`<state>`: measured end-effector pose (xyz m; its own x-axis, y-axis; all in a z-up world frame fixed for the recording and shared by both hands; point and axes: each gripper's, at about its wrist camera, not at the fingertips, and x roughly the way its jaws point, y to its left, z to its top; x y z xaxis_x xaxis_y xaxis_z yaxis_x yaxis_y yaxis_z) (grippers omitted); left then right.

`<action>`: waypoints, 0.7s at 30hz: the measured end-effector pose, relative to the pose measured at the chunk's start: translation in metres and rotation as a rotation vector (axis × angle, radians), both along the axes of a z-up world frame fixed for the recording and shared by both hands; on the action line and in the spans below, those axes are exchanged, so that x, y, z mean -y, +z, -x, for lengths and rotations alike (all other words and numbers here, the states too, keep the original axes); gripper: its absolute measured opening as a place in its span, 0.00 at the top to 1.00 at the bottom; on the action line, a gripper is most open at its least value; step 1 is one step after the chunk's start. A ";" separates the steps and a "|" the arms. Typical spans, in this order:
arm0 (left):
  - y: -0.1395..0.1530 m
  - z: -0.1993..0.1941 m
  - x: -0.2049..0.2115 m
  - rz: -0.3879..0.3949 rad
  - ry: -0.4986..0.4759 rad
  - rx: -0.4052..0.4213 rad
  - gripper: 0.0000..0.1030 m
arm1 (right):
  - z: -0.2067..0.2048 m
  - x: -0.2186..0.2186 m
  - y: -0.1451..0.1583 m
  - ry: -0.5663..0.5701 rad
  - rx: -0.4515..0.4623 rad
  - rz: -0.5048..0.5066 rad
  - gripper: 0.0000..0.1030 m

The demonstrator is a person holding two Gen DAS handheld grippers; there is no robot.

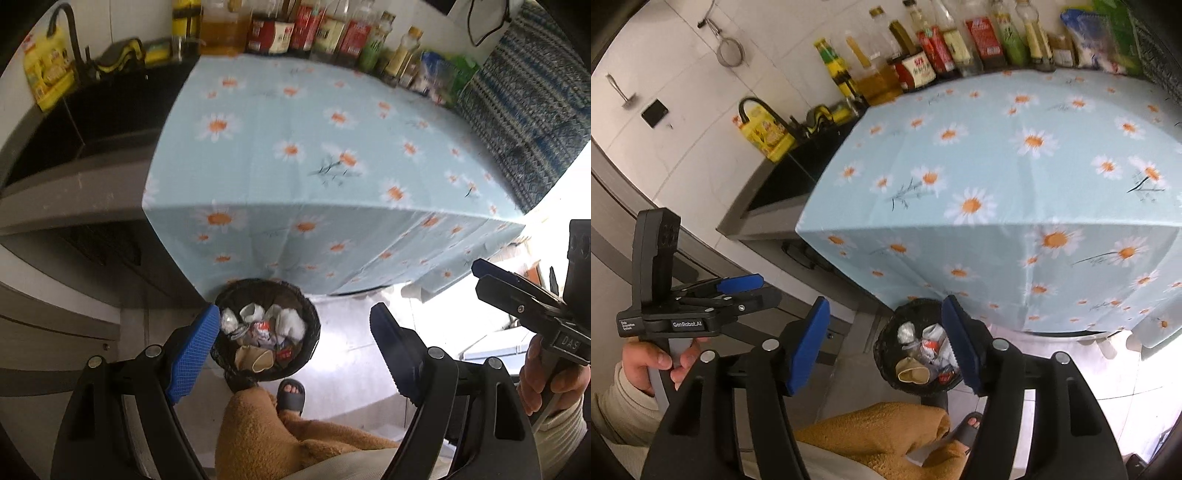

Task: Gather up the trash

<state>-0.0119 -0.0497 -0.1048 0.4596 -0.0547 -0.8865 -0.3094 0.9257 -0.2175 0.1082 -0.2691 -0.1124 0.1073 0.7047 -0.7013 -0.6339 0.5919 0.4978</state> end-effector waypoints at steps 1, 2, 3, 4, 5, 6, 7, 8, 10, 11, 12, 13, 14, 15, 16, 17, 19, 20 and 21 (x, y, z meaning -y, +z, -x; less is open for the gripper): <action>0.007 0.001 0.003 -0.008 0.001 0.013 0.21 | 0.000 0.005 0.005 -0.007 0.006 -0.011 0.31; 0.012 0.002 0.005 -0.018 0.002 0.022 0.21 | 0.000 0.011 0.013 -0.015 0.018 -0.024 0.28; 0.019 0.003 0.008 -0.032 0.006 0.032 0.21 | -0.001 0.015 0.019 -0.021 0.030 -0.031 0.22; 0.024 0.003 0.011 -0.036 0.007 0.041 0.21 | -0.001 0.021 0.027 -0.035 0.049 -0.032 0.21; 0.029 0.002 0.013 -0.036 0.006 0.048 0.21 | -0.002 0.024 0.032 -0.046 0.061 -0.039 0.21; 0.035 0.002 0.014 -0.038 0.007 0.057 0.19 | -0.003 0.029 0.037 -0.055 0.067 -0.046 0.20; 0.041 0.003 0.016 -0.047 0.009 0.069 0.15 | -0.003 0.033 0.043 -0.069 0.075 -0.053 0.18; 0.046 0.004 0.018 -0.053 0.010 0.081 0.09 | -0.004 0.038 0.049 -0.082 0.086 -0.053 0.12; 0.058 0.004 0.019 -0.077 0.018 0.101 0.08 | -0.003 0.047 0.061 -0.110 0.112 -0.067 0.10; 0.062 0.004 0.020 -0.089 0.017 0.106 0.07 | -0.002 0.050 0.065 -0.116 0.118 -0.071 0.06; 0.069 0.005 0.021 -0.105 0.011 0.118 0.07 | -0.001 0.053 0.070 -0.129 0.128 -0.073 0.05; 0.075 0.006 0.021 -0.117 0.006 0.133 0.07 | -0.001 0.055 0.075 -0.145 0.136 -0.073 0.05; 0.080 0.007 0.021 -0.121 0.004 0.144 0.07 | -0.001 0.056 0.079 -0.156 0.138 -0.074 0.05; 0.086 0.009 0.021 -0.123 0.000 0.157 0.07 | -0.001 0.058 0.081 -0.164 0.140 -0.076 0.05; 0.091 0.010 0.022 -0.131 -0.006 0.164 0.07 | 0.000 0.058 0.083 -0.169 0.145 -0.075 0.05; 0.095 0.011 0.022 -0.148 -0.001 0.165 0.07 | 0.002 0.057 0.086 -0.175 0.160 -0.064 0.05; 0.104 0.014 0.021 -0.179 0.009 0.178 0.07 | 0.004 0.054 0.092 -0.179 0.178 -0.054 0.05; 0.108 0.016 0.021 -0.179 0.001 0.187 0.07 | 0.006 0.054 0.095 -0.184 0.185 -0.053 0.05; 0.112 0.017 0.021 -0.173 -0.006 0.196 0.07 | 0.008 0.054 0.100 -0.203 0.192 -0.044 0.05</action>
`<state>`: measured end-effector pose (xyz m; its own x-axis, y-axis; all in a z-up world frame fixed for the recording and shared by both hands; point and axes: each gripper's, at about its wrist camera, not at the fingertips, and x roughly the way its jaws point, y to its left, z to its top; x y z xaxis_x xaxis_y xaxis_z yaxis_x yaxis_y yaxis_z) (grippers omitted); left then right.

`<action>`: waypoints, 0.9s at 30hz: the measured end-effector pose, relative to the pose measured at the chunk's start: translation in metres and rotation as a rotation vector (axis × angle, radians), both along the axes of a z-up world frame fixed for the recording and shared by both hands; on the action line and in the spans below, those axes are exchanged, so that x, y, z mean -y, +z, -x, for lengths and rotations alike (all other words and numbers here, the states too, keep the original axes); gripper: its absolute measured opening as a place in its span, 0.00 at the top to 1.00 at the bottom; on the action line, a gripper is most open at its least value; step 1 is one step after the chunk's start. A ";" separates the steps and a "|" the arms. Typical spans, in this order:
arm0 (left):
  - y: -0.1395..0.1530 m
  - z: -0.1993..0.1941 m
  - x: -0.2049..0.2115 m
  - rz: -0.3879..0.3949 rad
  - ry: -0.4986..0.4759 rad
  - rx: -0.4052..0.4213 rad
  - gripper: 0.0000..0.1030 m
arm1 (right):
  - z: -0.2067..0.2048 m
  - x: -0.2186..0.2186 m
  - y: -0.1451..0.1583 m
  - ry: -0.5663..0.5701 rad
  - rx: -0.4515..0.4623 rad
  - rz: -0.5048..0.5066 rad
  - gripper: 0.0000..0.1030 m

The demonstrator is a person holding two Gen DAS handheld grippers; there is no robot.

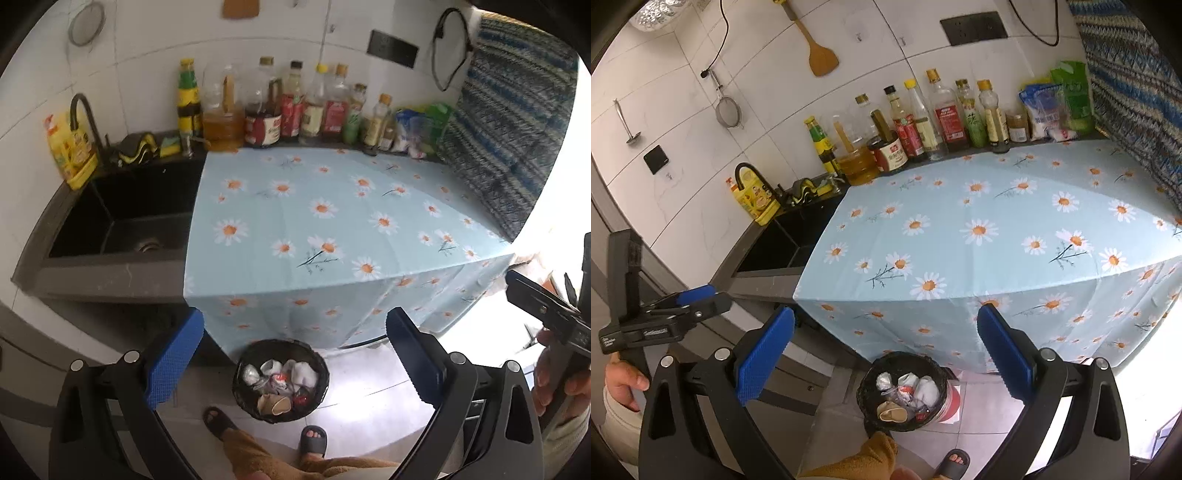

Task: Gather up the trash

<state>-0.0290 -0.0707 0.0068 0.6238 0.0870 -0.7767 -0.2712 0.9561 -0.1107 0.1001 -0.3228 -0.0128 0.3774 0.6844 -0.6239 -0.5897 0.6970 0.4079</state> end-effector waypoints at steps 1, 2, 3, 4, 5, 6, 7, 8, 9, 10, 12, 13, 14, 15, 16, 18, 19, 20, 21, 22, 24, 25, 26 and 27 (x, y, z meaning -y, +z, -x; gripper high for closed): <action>0.004 0.002 -0.001 0.008 -0.004 0.008 0.07 | 0.002 0.001 0.003 -0.008 0.006 0.001 0.05; 0.006 0.003 -0.002 0.011 -0.007 0.014 0.07 | 0.005 0.000 0.009 -0.006 0.023 -0.006 0.05; 0.010 0.005 -0.002 0.012 -0.009 0.020 0.07 | 0.007 0.000 0.011 -0.007 0.030 -0.005 0.05; 0.013 0.006 -0.002 0.010 -0.012 0.026 0.07 | 0.008 -0.001 0.014 -0.010 0.033 0.000 0.05; 0.016 0.008 -0.003 0.010 -0.016 0.032 0.07 | 0.011 -0.002 0.019 -0.006 0.036 -0.004 0.05; 0.019 0.010 -0.003 0.011 -0.020 0.041 0.07 | 0.013 -0.003 0.022 -0.001 0.044 -0.008 0.05; 0.022 0.011 -0.003 0.011 -0.021 0.045 0.07 | 0.016 -0.003 0.027 -0.001 0.062 -0.002 0.05; 0.025 0.013 -0.003 0.010 -0.023 0.049 0.07 | 0.017 -0.004 0.030 0.000 0.070 0.001 0.05; 0.027 0.014 -0.002 0.008 -0.025 0.055 0.07 | 0.018 -0.003 0.033 0.001 0.075 -0.001 0.05; 0.029 0.015 -0.001 0.007 -0.027 0.057 0.07 | 0.018 -0.002 0.036 0.000 0.079 -0.004 0.05; 0.031 0.017 0.000 0.007 -0.031 0.057 0.07 | 0.019 0.000 0.039 -0.006 0.087 0.000 0.05; 0.031 0.018 0.001 0.012 -0.031 0.057 0.07 | 0.019 0.000 0.040 -0.004 0.088 -0.002 0.05; 0.032 0.018 0.001 0.013 -0.029 0.057 0.07 | 0.018 0.001 0.041 -0.001 0.084 -0.003 0.05; 0.032 0.019 0.001 0.014 -0.025 0.057 0.07 | 0.018 0.002 0.040 -0.002 0.075 -0.002 0.05; 0.032 0.020 0.001 0.013 -0.024 0.056 0.07 | 0.017 0.003 0.040 -0.005 0.070 0.001 0.05; 0.033 0.023 0.003 0.009 -0.025 0.058 0.07 | 0.017 0.004 0.039 0.000 0.071 0.010 0.05; 0.034 0.024 0.004 0.008 -0.026 0.061 0.07 | 0.018 0.004 0.039 0.001 0.074 0.014 0.05; 0.034 0.025 0.004 0.007 -0.027 0.062 0.07 | 0.019 0.004 0.039 0.001 0.075 0.013 0.05; 0.035 0.026 0.005 0.006 -0.027 0.064 0.07 | 0.020 0.005 0.040 0.003 0.078 0.010 0.05; 0.035 0.027 0.006 0.006 -0.026 0.065 0.07 | 0.021 0.006 0.041 0.004 0.080 0.009 0.05; 0.035 0.028 0.006 0.015 -0.022 0.064 0.07 | 0.023 0.006 0.043 0.005 0.087 0.010 0.05; 0.035 0.028 0.006 0.019 -0.022 0.065 0.07 | 0.024 0.005 0.043 0.006 0.092 0.012 0.05; 0.035 0.029 0.006 0.018 -0.022 0.065 0.07 | 0.025 0.005 0.044 0.007 0.093 0.015 0.05; 0.036 0.029 0.006 0.016 -0.023 0.065 0.07 | 0.025 0.005 0.044 0.008 0.093 0.018 0.05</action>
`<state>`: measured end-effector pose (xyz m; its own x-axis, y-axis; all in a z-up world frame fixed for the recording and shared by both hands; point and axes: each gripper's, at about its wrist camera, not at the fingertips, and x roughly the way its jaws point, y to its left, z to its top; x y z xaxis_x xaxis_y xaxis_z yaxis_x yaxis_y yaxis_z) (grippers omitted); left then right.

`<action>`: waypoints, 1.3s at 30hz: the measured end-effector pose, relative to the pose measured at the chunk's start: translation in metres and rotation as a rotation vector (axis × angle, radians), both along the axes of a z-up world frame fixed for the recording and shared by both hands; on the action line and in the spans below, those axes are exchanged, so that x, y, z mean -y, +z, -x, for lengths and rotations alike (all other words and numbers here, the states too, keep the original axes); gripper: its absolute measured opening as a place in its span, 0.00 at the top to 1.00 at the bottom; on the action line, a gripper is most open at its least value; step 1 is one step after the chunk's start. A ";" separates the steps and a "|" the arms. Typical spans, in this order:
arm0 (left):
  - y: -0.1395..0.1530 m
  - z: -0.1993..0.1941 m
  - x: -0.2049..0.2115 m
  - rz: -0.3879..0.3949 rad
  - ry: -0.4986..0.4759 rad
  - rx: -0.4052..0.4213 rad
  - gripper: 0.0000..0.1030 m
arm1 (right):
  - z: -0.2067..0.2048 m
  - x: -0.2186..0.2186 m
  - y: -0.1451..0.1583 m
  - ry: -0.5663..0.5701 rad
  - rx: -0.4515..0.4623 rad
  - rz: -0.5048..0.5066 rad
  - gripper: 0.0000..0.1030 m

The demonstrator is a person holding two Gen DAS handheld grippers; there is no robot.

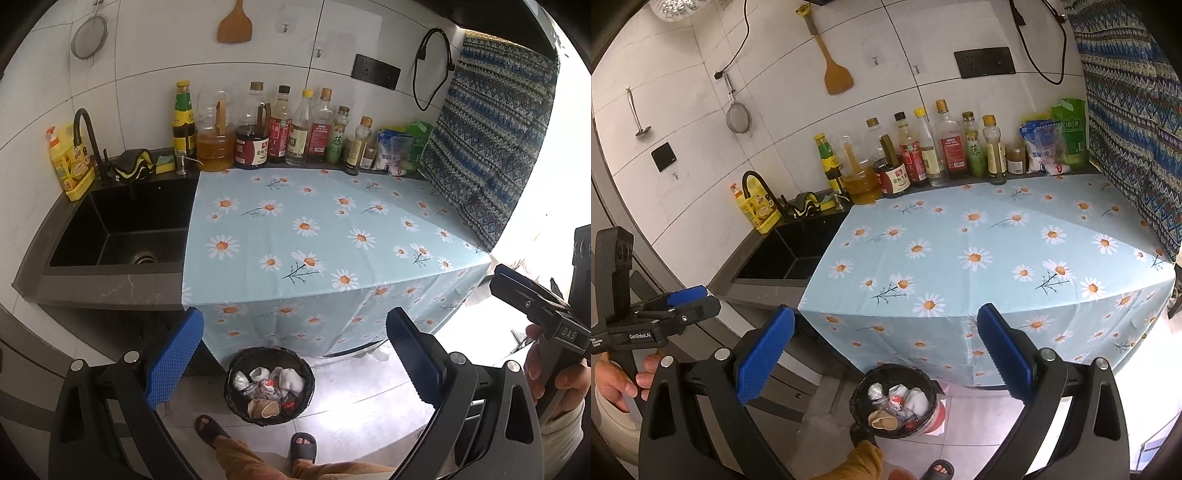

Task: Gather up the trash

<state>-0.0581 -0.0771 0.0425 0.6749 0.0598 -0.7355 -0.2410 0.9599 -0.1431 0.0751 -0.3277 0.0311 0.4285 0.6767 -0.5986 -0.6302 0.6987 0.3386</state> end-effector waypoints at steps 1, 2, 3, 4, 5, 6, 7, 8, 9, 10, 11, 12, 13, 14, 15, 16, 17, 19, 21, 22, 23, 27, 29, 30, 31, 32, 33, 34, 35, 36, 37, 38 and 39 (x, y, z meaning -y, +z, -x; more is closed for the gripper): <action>0.000 0.001 0.001 -0.003 0.002 0.001 0.07 | 0.000 0.000 0.000 0.002 0.000 0.001 0.05; 0.001 0.001 0.001 -0.002 0.002 0.003 0.07 | 0.000 0.001 0.000 0.001 0.002 -0.003 0.05; 0.001 0.002 0.002 0.001 0.001 0.005 0.07 | 0.000 0.001 0.000 0.001 0.003 -0.002 0.05; 0.001 0.002 0.002 -0.001 0.002 0.005 0.07 | 0.000 0.002 0.000 0.001 0.003 -0.003 0.05; 0.002 0.003 0.003 -0.004 0.003 0.005 0.07 | -0.002 0.002 0.000 0.002 0.001 -0.003 0.05; 0.002 0.002 0.003 -0.005 0.004 0.005 0.07 | -0.002 0.002 0.000 0.002 0.002 -0.001 0.05; 0.001 0.003 0.003 -0.001 0.005 0.005 0.07 | -0.001 0.002 0.000 0.000 0.002 0.002 0.05; 0.001 0.003 0.002 0.003 0.005 0.005 0.07 | -0.002 0.003 0.000 0.001 0.002 0.005 0.05; 0.000 0.003 0.002 0.004 0.008 0.003 0.07 | -0.003 0.003 0.000 0.001 -0.001 0.006 0.05; -0.001 0.003 0.002 0.004 0.010 0.000 0.07 | -0.003 0.003 -0.001 -0.001 -0.003 0.008 0.05; -0.002 0.002 0.003 0.001 0.006 -0.004 0.07 | -0.003 0.003 -0.001 -0.002 -0.005 0.009 0.05; -0.003 0.002 0.004 -0.003 0.002 -0.005 0.07 | -0.003 0.004 -0.002 -0.002 -0.004 0.010 0.05; -0.003 0.002 0.006 -0.011 -0.001 -0.007 0.07 | -0.003 0.004 -0.002 -0.001 -0.003 0.013 0.05; -0.003 0.002 0.007 -0.012 -0.002 -0.007 0.07 | -0.003 0.004 -0.002 -0.001 -0.005 0.012 0.05; -0.004 0.001 0.007 -0.010 -0.005 -0.009 0.07 | -0.003 0.005 -0.003 -0.002 -0.007 0.011 0.05; -0.005 0.000 0.008 -0.006 -0.006 -0.012 0.07 | -0.004 0.006 -0.003 -0.003 -0.009 0.011 0.05; -0.005 0.000 0.008 -0.005 -0.005 -0.013 0.07 | -0.004 0.006 -0.004 -0.005 -0.011 0.011 0.05; -0.006 -0.001 0.008 -0.001 -0.007 -0.015 0.07 | -0.005 0.008 -0.005 -0.006 -0.017 0.011 0.05; -0.005 -0.001 0.008 -0.004 -0.007 -0.015 0.07 | -0.006 0.007 -0.005 -0.004 -0.020 0.013 0.05; -0.005 -0.002 0.009 -0.005 -0.008 -0.014 0.07 | -0.006 0.008 -0.005 -0.003 -0.016 0.015 0.05; -0.005 -0.002 0.008 -0.002 -0.008 -0.013 0.07 | -0.006 0.007 -0.005 -0.006 -0.013 0.017 0.05; -0.006 -0.003 0.007 0.003 -0.004 -0.013 0.07 | -0.007 0.007 -0.007 -0.006 -0.018 0.014 0.05; -0.006 -0.003 0.007 0.004 -0.004 -0.014 0.07 | -0.008 0.007 -0.007 -0.005 -0.020 0.013 0.05; -0.006 -0.003 0.007 0.002 -0.004 -0.014 0.07 | -0.008 0.008 -0.007 -0.004 -0.024 0.010 0.05; -0.006 -0.003 0.007 0.001 -0.003 -0.015 0.07 | -0.008 0.008 -0.008 -0.004 -0.026 0.011 0.05; -0.007 -0.003 0.007 0.001 -0.001 -0.015 0.07 | -0.008 0.008 -0.008 -0.003 -0.026 0.011 0.05; -0.007 -0.003 0.007 0.002 0.000 -0.015 0.07 | -0.008 0.007 -0.009 -0.003 -0.023 0.011 0.05; -0.006 -0.002 0.007 0.003 0.001 -0.014 0.07 | -0.008 0.008 -0.009 -0.004 -0.024 0.013 0.05; -0.007 -0.002 0.007 0.003 0.003 -0.014 0.07 | -0.008 0.007 -0.009 -0.004 -0.027 0.010 0.05; -0.007 -0.001 0.006 0.003 0.004 -0.014 0.07 | -0.008 0.008 -0.009 -0.005 -0.030 0.008 0.05; -0.007 -0.002 0.006 0.003 0.003 -0.013 0.07 | -0.008 0.008 -0.010 -0.005 -0.029 0.008 0.05; -0.007 -0.001 0.007 0.003 0.004 -0.013 0.07 | -0.008 0.008 -0.009 -0.006 -0.027 0.010 0.05; -0.007 -0.001 0.007 0.002 0.004 -0.013 0.07 | -0.008 0.008 -0.009 -0.007 -0.028 0.010 0.05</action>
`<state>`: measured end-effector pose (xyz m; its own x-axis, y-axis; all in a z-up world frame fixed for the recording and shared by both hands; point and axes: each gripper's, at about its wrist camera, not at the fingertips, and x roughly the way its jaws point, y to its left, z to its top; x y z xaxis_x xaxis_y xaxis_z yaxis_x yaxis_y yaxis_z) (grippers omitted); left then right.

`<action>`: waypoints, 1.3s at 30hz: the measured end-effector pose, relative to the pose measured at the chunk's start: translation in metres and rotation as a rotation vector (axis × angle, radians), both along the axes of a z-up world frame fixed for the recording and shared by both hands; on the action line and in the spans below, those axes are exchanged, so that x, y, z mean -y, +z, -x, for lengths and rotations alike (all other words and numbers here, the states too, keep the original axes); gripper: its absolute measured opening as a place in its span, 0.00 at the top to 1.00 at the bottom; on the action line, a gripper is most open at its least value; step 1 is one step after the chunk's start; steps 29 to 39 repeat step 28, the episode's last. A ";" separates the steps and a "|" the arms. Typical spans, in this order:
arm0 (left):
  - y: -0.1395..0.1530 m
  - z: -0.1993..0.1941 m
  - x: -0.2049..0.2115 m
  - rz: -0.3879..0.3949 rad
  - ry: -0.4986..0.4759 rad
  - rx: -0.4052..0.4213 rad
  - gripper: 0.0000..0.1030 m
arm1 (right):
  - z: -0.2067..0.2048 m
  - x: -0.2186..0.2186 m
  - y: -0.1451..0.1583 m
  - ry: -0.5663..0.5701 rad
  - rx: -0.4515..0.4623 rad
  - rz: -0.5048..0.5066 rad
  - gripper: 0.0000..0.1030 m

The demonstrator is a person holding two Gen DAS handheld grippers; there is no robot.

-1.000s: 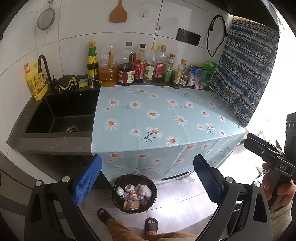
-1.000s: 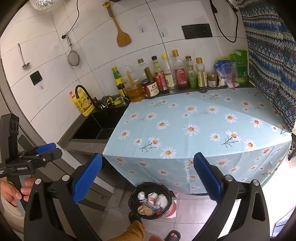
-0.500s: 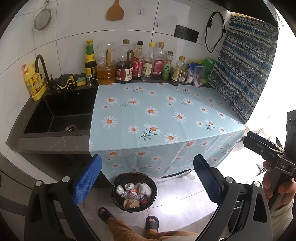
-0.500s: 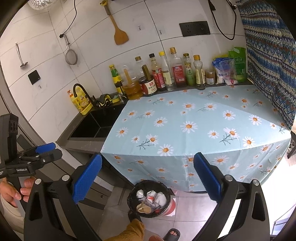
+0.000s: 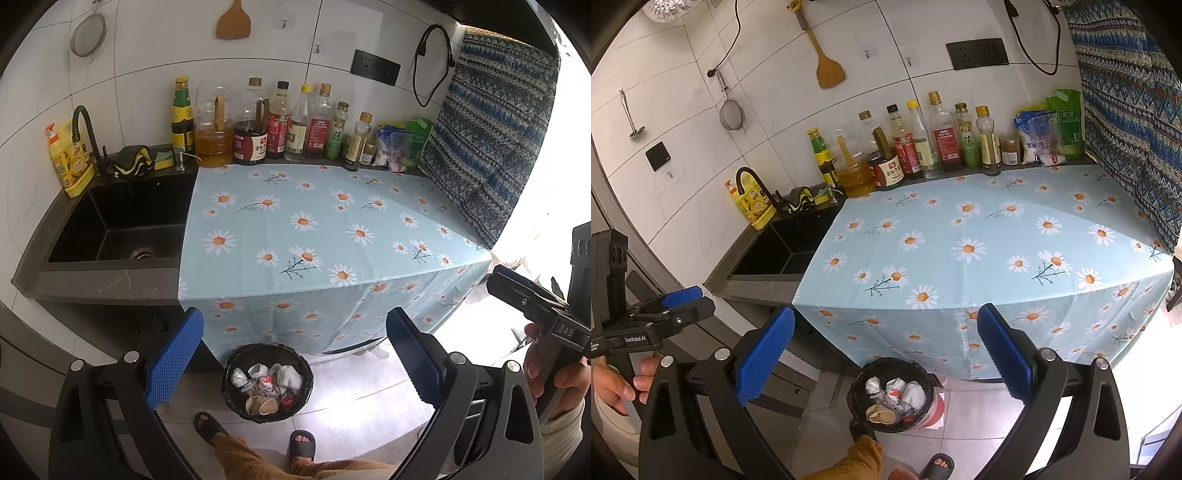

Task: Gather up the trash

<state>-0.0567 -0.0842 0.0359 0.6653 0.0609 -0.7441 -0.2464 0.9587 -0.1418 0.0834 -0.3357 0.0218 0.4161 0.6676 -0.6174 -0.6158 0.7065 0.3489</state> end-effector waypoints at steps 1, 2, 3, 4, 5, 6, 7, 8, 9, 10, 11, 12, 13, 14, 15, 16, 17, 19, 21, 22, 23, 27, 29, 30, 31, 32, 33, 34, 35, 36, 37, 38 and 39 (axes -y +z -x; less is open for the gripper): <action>0.000 0.000 0.000 0.000 0.000 -0.001 0.07 | 0.000 0.001 0.000 -0.002 -0.001 -0.001 0.05; 0.000 0.000 0.000 0.001 0.001 -0.001 0.07 | -0.001 0.002 0.000 -0.004 -0.003 -0.002 0.05; 0.000 0.000 0.000 0.000 0.001 0.000 0.07 | -0.002 0.002 0.000 -0.005 -0.004 -0.003 0.05; 0.000 0.000 0.000 0.000 0.002 -0.001 0.07 | -0.002 0.003 0.000 -0.005 -0.006 -0.004 0.05; 0.000 0.000 -0.001 0.000 0.001 -0.002 0.07 | -0.003 0.003 0.000 -0.005 -0.005 -0.001 0.05; -0.001 -0.001 -0.001 0.001 0.003 -0.002 0.07 | -0.002 0.003 0.000 -0.005 -0.003 -0.002 0.05; -0.001 -0.001 -0.001 0.002 0.004 -0.001 0.07 | -0.002 0.003 0.000 -0.005 -0.002 -0.002 0.05; -0.001 -0.002 -0.001 0.001 0.004 -0.002 0.07 | -0.002 0.004 0.000 -0.005 -0.003 -0.001 0.05; -0.001 -0.002 -0.001 0.000 0.004 -0.003 0.07 | -0.002 0.003 0.000 -0.006 -0.003 -0.001 0.05; -0.001 -0.003 -0.002 0.000 0.004 -0.003 0.07 | -0.002 0.004 0.000 -0.007 -0.004 -0.001 0.05; -0.001 -0.003 -0.002 0.003 0.003 -0.003 0.07 | -0.002 0.003 0.000 -0.005 -0.004 -0.002 0.05; -0.001 -0.004 -0.003 0.005 0.003 -0.004 0.07 | -0.003 0.004 0.000 -0.005 -0.003 0.000 0.05; -0.001 -0.005 -0.004 0.005 0.006 -0.006 0.07 | -0.003 0.004 0.000 -0.008 -0.003 0.002 0.05; -0.001 -0.006 -0.004 0.005 0.007 -0.006 0.07 | -0.002 0.004 0.000 -0.009 -0.005 0.001 0.05; -0.001 -0.006 -0.004 0.007 0.002 -0.006 0.07 | -0.003 0.005 0.000 -0.010 -0.006 0.000 0.05; -0.001 -0.007 -0.004 0.009 -0.003 -0.002 0.07 | -0.003 0.005 0.000 -0.011 -0.005 0.001 0.05; -0.001 -0.007 -0.004 0.008 -0.001 0.001 0.07 | -0.004 0.005 0.000 -0.012 -0.004 0.004 0.05; -0.003 -0.008 -0.006 0.013 0.000 -0.006 0.07 | -0.005 0.005 -0.001 -0.011 -0.013 -0.001 0.05; -0.005 -0.010 -0.007 0.016 0.005 -0.012 0.07 | -0.007 0.004 -0.002 -0.009 -0.017 -0.002 0.05; -0.005 -0.011 -0.008 0.014 0.008 -0.017 0.07 | -0.007 0.003 -0.002 -0.011 -0.014 0.001 0.05; -0.005 -0.011 -0.007 0.015 0.007 -0.019 0.07 | -0.008 0.003 -0.002 -0.011 -0.012 0.004 0.05; -0.006 -0.012 -0.007 0.006 0.008 -0.026 0.07 | -0.009 0.003 -0.002 -0.013 -0.010 0.004 0.05; -0.006 -0.012 -0.006 0.006 0.007 -0.027 0.07 | -0.010 0.003 -0.003 -0.011 -0.012 0.003 0.05; -0.006 -0.012 -0.006 0.006 0.007 -0.027 0.07 | -0.010 0.003 -0.003 -0.011 -0.012 0.003 0.05; -0.006 -0.012 -0.006 0.006 0.007 -0.027 0.07 | -0.010 0.003 -0.003 -0.011 -0.012 0.003 0.05; -0.006 -0.012 -0.006 0.006 0.007 -0.027 0.07 | -0.010 0.003 -0.003 -0.011 -0.012 0.003 0.05; -0.006 -0.012 -0.006 0.006 0.007 -0.027 0.07 | -0.010 0.003 -0.003 -0.011 -0.012 0.003 0.05; -0.006 -0.012 -0.006 0.006 0.007 -0.027 0.07 | -0.010 0.003 -0.003 -0.011 -0.012 0.003 0.05; -0.006 -0.012 -0.006 0.006 0.007 -0.027 0.07 | -0.010 0.003 -0.003 -0.011 -0.012 0.003 0.05; -0.006 -0.012 -0.006 0.006 0.007 -0.027 0.07 | -0.010 0.003 -0.003 -0.011 -0.012 0.003 0.05; -0.006 -0.012 -0.006 0.006 0.007 -0.027 0.07 | -0.010 0.003 -0.003 -0.011 -0.012 0.003 0.05; -0.006 -0.012 -0.006 0.006 0.007 -0.027 0.07 | -0.010 0.003 -0.003 -0.011 -0.012 0.003 0.05; -0.006 -0.012 -0.006 0.006 0.007 -0.027 0.07 | -0.010 0.003 -0.003 -0.011 -0.012 0.003 0.05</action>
